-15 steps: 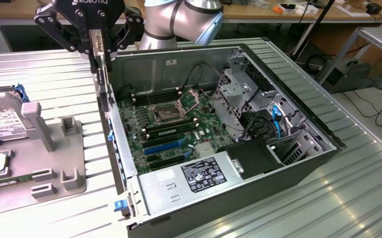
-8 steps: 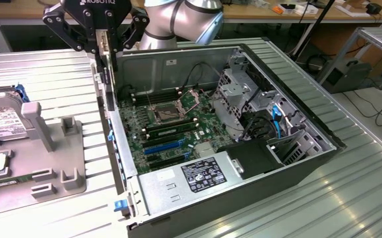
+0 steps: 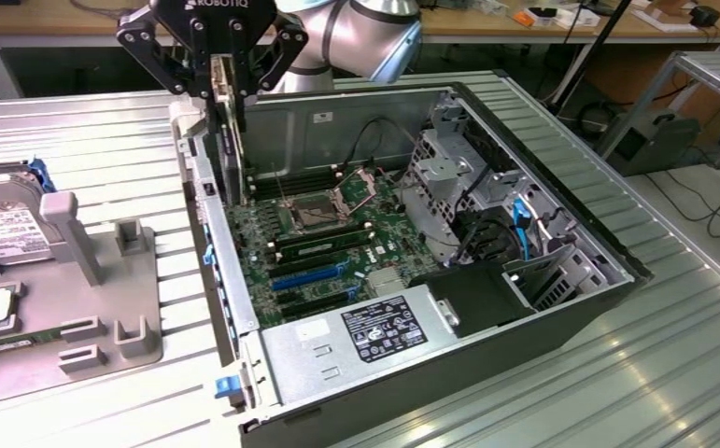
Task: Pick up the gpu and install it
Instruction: 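Pick up the gpu and move the gpu toward the slot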
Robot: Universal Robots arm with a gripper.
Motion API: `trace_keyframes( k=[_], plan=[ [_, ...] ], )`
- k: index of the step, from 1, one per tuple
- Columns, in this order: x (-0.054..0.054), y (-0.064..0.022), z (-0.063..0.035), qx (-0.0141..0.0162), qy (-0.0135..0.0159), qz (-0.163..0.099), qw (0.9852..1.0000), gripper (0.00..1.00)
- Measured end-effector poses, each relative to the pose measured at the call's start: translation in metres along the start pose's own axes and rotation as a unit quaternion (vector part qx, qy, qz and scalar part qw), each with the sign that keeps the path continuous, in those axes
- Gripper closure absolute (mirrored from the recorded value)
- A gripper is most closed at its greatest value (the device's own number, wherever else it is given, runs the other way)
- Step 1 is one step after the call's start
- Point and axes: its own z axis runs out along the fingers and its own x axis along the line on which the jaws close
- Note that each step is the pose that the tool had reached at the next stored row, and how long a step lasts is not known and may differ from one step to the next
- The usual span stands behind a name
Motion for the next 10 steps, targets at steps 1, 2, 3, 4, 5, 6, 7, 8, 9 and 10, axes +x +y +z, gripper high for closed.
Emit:
trace_keyframes(
  k=[1,2,3,4,5,6,7,8,9,10],
  plan=[
    [-0.001,0.0001,0.0001,0.0000,0.0000,0.000,1.0000,0.73],
    [-0.003,0.0002,0.0000,0.0000,0.0000,0.000,1.0000,0.73],
    [-0.004,0.0003,0.0001,0.0000,0.0000,0.000,1.0000,0.73],
    [-0.005,0.0004,0.0001,0.0000,0.0000,0.000,1.0000,0.73],
    [-0.007,0.0005,0.0001,0.0000,0.0000,0.000,1.0000,0.73],
    [-0.008,0.0006,0.0002,0.0000,0.0000,0.000,1.0000,0.73],
    [-0.010,0.0008,0.0002,0.0000,0.0000,0.000,1.0000,0.73],
    [-0.011,0.0009,0.0003,0.0000,0.0000,0.000,1.0000,0.73],
    [-0.013,0.0010,0.0003,0.0000,0.0000,0.000,1.0000,0.73],
    [-0.015,0.0011,0.0003,0.0000,0.0000,0.000,1.0000,0.73]
  ],
)
